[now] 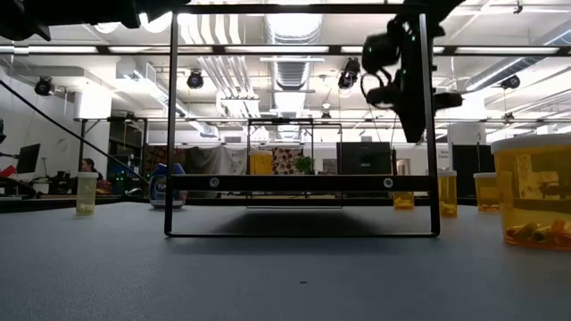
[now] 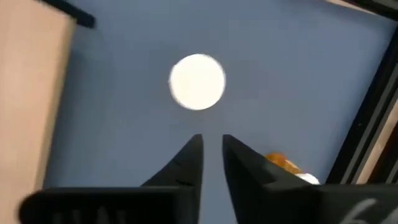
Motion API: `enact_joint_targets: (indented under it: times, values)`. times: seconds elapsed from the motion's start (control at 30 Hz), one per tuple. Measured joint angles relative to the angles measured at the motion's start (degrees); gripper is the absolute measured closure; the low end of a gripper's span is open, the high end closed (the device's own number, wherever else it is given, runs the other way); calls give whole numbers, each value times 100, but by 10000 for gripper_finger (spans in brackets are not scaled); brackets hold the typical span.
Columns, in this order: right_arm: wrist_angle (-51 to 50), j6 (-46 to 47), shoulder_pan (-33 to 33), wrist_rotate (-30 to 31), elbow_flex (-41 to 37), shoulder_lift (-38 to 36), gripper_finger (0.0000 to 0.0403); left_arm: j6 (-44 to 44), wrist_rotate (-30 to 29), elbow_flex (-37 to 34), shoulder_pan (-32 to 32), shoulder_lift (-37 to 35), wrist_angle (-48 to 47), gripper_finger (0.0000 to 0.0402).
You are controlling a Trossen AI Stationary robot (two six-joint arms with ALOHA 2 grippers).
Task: Pick and place medicine bottles onto shelf by color
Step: Put the big orange pill bottle on the shelf aligned with the big orange pill bottle
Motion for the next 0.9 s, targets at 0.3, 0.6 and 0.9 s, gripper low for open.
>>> enact_joint_targets:
  times: [0.3,0.6,0.9]
  values:
    - [273,23,-133,-7,0,555,182,93,-245,-2,0,7,-9,398]
    - [576,-107,-155,-2,0,1076,67,94,-248,-4,0,11,-13,398]
    - [869,-188,-220,74,-2,1303,52,93,-251,-7,0,30,-10,398]
